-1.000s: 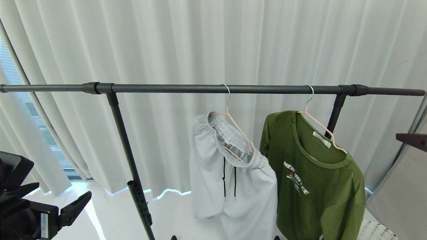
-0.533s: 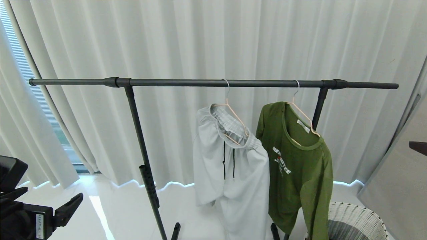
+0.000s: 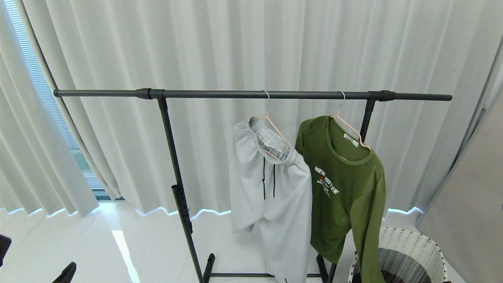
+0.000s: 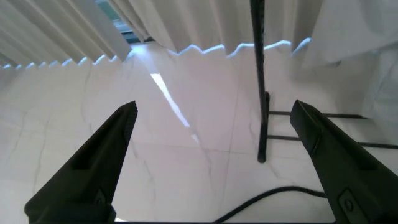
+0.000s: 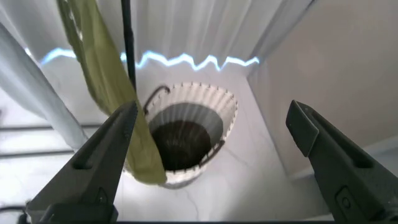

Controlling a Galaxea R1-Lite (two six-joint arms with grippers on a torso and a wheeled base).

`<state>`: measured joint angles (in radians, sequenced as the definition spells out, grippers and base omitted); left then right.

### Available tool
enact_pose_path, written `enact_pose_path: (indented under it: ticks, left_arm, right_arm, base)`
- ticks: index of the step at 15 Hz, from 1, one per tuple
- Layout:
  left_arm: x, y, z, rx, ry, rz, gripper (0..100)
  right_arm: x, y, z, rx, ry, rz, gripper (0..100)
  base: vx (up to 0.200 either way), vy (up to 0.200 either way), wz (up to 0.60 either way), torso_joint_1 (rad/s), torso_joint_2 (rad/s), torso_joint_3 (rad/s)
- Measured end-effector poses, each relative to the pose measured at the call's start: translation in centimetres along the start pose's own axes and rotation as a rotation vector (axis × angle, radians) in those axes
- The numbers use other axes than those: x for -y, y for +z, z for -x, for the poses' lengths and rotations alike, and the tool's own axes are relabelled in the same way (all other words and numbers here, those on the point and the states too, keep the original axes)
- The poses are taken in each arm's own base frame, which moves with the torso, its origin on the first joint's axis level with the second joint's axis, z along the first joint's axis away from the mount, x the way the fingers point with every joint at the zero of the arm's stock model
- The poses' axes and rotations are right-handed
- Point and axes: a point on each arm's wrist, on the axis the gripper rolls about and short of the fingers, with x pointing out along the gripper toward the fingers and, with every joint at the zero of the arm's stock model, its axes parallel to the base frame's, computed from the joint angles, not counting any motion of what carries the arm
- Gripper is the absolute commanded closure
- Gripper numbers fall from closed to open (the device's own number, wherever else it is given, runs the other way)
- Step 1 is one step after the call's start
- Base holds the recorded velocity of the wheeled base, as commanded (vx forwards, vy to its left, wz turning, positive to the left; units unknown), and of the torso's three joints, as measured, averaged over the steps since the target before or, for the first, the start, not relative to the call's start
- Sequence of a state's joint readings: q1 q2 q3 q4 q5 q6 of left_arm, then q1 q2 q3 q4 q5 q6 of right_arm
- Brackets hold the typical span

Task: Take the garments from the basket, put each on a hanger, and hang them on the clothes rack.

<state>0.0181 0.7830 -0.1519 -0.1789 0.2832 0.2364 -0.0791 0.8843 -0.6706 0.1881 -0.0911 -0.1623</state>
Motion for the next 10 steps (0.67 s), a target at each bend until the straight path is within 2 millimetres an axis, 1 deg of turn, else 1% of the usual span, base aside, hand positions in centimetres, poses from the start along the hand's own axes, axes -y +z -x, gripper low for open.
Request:
enact_pose_path:
  ticks: [3, 5, 7, 10]
  left_arm:
    - [0.1, -2.9, 1.3, 0.020, 0.080, 0.016, 0]
    - [0.2, -4.4, 2.0, 0.025, 0.137, 0.035, 0]
    - [0.1, -5.5, 2.7, 0.044, 0.191, 0.067, 0]
    - [0.1, -6.3, 3.9, 0.160, 0.237, 0.121, 0]
  right_arm:
    - [0.1, -2.7, 1.1, -0.009, -0.049, 0.021, 0]
    - [-0.2, -4.5, 2.0, -0.001, -0.062, 0.022, 0]
    - [-0.5, -6.3, 2.9, 0.015, -0.069, 0.021, 0]
    - [-0.9, -8.8, 4.3, 0.073, -0.080, 0.016, 0]
  base:
    - [0.000, 0.000, 0.00, 0.000, 0.00, 0.000]
    - [0.000, 0.000, 0.00, 0.000, 0.00, 0.000]
    - [0.000, 0.000, 0.00, 0.000, 0.00, 0.000]
    - [0.000, 0.000, 0.00, 0.000, 0.00, 0.000]
